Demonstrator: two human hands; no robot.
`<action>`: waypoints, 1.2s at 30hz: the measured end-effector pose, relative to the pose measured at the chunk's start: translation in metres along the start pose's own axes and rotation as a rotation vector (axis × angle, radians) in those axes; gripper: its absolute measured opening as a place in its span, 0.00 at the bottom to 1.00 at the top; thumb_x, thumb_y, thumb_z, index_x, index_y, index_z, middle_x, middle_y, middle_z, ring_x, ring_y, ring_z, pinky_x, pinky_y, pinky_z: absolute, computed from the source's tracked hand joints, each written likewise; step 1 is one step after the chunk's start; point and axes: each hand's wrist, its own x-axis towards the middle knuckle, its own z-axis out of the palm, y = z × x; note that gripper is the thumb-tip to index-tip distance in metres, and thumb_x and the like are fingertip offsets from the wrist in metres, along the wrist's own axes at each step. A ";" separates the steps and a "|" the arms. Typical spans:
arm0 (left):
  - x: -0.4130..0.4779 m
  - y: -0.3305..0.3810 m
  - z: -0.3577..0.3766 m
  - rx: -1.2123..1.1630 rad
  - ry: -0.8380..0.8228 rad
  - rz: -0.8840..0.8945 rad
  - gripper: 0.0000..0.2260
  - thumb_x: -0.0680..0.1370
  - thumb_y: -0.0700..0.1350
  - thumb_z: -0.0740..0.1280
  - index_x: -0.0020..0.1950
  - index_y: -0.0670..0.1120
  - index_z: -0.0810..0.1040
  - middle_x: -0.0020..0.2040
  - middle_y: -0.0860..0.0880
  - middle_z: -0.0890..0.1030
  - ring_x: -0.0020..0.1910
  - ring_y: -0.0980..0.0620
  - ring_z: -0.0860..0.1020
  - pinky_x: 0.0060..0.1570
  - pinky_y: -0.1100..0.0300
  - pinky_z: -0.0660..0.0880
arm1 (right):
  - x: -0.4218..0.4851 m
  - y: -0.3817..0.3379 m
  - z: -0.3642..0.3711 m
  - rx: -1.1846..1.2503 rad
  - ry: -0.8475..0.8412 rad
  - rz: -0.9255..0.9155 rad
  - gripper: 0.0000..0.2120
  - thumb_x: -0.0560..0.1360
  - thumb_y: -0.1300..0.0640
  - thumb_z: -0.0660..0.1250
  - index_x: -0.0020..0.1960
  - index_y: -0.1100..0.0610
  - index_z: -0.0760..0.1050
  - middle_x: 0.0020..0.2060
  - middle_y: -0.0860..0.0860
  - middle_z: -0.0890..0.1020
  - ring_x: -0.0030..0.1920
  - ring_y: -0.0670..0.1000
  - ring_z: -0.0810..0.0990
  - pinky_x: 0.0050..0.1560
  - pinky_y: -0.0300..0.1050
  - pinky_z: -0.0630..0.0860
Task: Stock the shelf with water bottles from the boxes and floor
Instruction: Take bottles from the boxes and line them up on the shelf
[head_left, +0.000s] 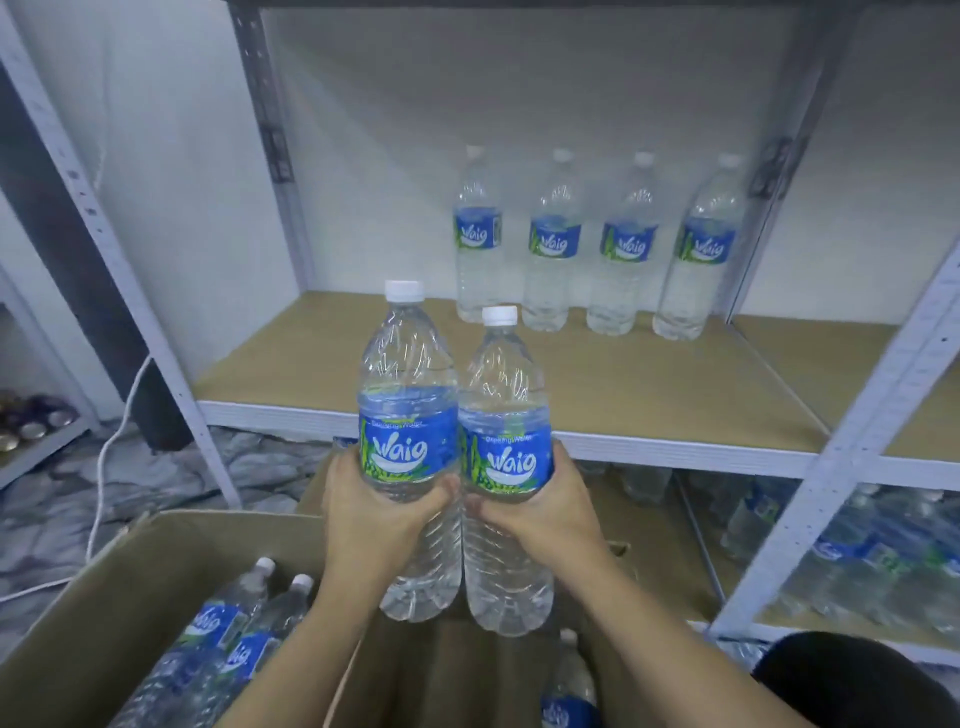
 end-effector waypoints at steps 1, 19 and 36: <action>0.012 0.006 0.000 -0.014 0.019 0.021 0.30 0.52 0.64 0.80 0.49 0.59 0.74 0.49 0.52 0.82 0.50 0.51 0.81 0.52 0.47 0.79 | 0.009 -0.011 -0.001 -0.001 0.001 -0.029 0.36 0.51 0.49 0.85 0.56 0.46 0.73 0.47 0.41 0.84 0.48 0.39 0.83 0.49 0.39 0.79; 0.228 0.038 0.012 -0.044 0.173 0.209 0.25 0.57 0.54 0.83 0.46 0.56 0.73 0.44 0.56 0.80 0.45 0.55 0.80 0.45 0.53 0.76 | 0.212 -0.105 0.070 0.060 0.041 -0.275 0.36 0.56 0.58 0.84 0.58 0.49 0.71 0.45 0.41 0.83 0.42 0.32 0.81 0.37 0.26 0.74; 0.345 -0.010 0.042 -0.010 0.251 0.150 0.28 0.58 0.58 0.81 0.53 0.50 0.78 0.50 0.49 0.81 0.46 0.52 0.80 0.40 0.63 0.71 | 0.365 -0.086 0.158 0.117 0.168 -0.289 0.37 0.57 0.59 0.83 0.62 0.52 0.69 0.48 0.44 0.80 0.41 0.34 0.77 0.37 0.21 0.70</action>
